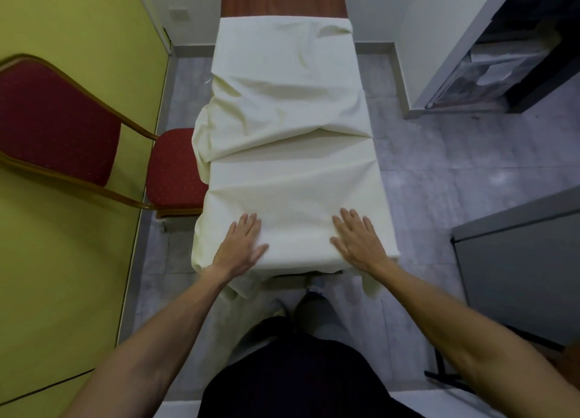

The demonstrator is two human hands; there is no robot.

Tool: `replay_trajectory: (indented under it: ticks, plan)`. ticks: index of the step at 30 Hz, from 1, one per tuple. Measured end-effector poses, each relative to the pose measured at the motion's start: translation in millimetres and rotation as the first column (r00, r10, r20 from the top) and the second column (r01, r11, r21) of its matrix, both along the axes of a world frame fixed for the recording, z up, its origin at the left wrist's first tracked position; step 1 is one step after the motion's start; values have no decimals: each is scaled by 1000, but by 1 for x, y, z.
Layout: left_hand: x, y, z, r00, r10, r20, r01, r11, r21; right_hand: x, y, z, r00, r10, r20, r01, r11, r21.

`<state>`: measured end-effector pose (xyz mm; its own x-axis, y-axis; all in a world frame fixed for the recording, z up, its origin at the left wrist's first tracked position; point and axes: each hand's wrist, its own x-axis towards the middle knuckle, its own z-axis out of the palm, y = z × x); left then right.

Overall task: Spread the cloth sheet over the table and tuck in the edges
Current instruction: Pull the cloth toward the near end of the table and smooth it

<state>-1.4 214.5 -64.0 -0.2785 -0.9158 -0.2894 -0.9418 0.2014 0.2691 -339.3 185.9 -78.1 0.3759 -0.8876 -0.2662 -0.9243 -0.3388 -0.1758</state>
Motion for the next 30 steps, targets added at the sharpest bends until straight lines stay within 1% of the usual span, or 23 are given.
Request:
replay_trajectory:
  ticks: [2,5,8,13,17,22,26,30]
  plan:
    - [-2,11,-4,998,-19,62,14,997,72,-4,15,-9,998,-47,-52,49,998,43]
    - [-4,24,-10,992,-37,117,28,997,78,-9,24,-12,995,-83,-52,84,996,28]
    - [-5,29,-13,992,-45,122,36,997,75,-13,20,-10,995,-72,-70,75,997,36]
    - [-7,30,-12,992,-67,103,59,995,76,-33,13,-8,997,-66,-43,68,996,52]
    - [1,31,-10,994,-37,105,31,998,63,-46,10,-7,997,-55,-57,58,997,59]
    - [10,24,-8,991,52,127,-56,998,31,-14,9,-6,980,-198,4,198,980,32]
    - [7,23,-16,990,49,131,-57,997,59,0,10,-12,991,-130,-29,132,990,54]
    - [5,24,-18,993,44,113,-52,996,70,-6,11,-11,988,-151,-37,154,985,72]
